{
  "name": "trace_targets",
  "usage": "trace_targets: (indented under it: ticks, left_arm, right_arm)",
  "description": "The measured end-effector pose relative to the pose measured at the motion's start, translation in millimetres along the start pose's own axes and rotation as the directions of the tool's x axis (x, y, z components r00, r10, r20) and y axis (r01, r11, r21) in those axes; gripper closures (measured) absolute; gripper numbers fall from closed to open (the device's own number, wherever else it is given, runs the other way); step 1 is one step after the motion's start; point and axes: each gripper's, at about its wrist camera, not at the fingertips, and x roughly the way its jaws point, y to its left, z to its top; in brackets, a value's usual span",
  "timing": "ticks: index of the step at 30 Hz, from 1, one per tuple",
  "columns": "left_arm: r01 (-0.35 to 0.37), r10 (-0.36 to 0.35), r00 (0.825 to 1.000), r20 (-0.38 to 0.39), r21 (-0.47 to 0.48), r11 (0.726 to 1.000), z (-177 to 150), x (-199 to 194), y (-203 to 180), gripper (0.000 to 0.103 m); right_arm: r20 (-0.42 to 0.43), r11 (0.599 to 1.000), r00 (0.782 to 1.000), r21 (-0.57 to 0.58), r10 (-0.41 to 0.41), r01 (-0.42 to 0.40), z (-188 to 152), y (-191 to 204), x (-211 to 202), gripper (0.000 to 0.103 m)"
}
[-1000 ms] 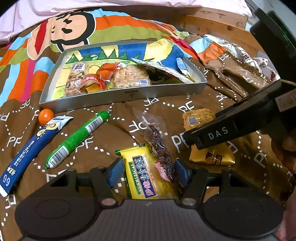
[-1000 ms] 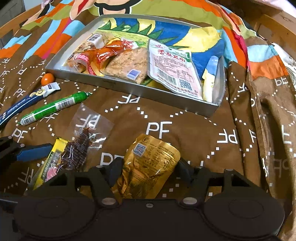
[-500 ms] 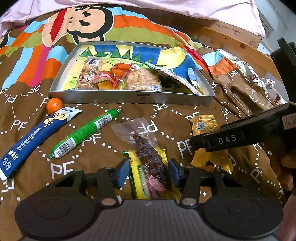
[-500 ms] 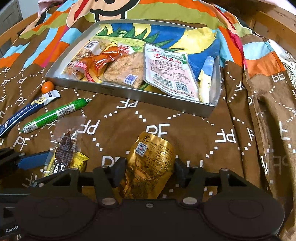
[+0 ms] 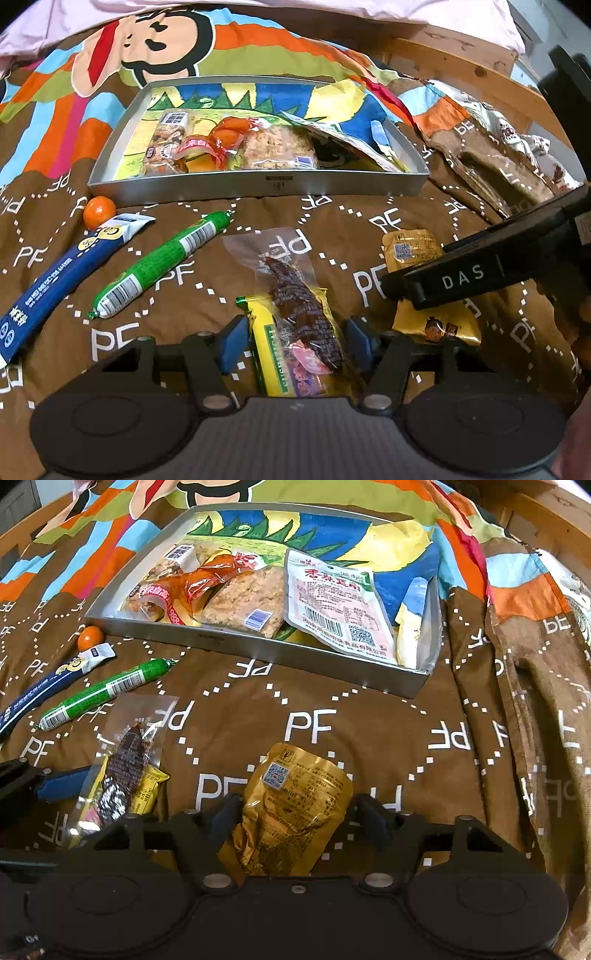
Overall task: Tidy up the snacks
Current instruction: 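Lift the gold pouch with the right tool while the left tool grasps the clear jerky bag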
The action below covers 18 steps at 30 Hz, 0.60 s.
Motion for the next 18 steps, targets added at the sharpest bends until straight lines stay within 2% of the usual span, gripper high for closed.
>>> trace_targets:
  ticks: [6,12,18]
  left_arm:
    - [0.002,-0.002,1.0,0.005,-0.02,1.0,0.1,-2.1,3.3,0.049]
    - [0.001,-0.001,1.0,0.021,-0.035,0.999,0.2,-5.5,3.8,0.049]
    - [0.001,0.001,0.999,0.034,-0.052,0.999,0.6,-7.3,5.5,0.05]
  right_arm:
    - [0.03,1.0,0.999,-0.015,0.011,-0.01,0.2,1.4,-4.4,0.054]
    - [0.071,0.999,0.997,-0.025,0.028,-0.026,1.6,4.5,-9.4,0.068]
    - [0.092,0.999,0.995,-0.036,0.025,-0.022,2.6,5.0,-11.7,0.07]
